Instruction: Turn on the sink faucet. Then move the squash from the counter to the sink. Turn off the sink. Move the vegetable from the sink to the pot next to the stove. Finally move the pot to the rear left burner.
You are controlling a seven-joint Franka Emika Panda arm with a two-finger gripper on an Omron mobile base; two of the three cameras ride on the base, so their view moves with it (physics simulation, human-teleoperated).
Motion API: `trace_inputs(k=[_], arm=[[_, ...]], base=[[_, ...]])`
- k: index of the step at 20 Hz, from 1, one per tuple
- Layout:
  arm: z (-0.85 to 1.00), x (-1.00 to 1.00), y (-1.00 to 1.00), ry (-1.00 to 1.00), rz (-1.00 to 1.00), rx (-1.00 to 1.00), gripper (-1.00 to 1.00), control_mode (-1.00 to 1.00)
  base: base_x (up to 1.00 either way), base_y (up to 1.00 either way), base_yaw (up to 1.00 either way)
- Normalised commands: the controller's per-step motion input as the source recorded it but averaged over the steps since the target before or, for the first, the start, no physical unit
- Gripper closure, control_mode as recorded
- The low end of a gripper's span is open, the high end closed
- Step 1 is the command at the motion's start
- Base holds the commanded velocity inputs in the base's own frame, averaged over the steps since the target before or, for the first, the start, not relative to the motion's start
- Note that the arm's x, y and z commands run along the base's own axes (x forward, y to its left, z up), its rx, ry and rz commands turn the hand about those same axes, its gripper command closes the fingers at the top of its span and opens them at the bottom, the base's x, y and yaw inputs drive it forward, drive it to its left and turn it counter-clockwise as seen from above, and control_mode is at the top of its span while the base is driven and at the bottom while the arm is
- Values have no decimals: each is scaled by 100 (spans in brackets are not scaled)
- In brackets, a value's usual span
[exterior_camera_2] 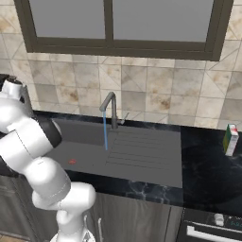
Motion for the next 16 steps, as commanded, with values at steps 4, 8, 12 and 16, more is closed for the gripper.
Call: trace_inputs(k=[4, 8, 12, 16], arm=[[-38, -2, 37, 0, 0, -8, -100, -100], [-23, -1, 28, 0, 2, -10, -100, -100], [-18, 0, 35, 0, 0, -10, -100, -100], [-11, 0, 37, 0, 0, -11, -100, -100]], base=[[0, 0, 0], [0, 0, 0], [0, 0, 0], [0, 0, 0]])
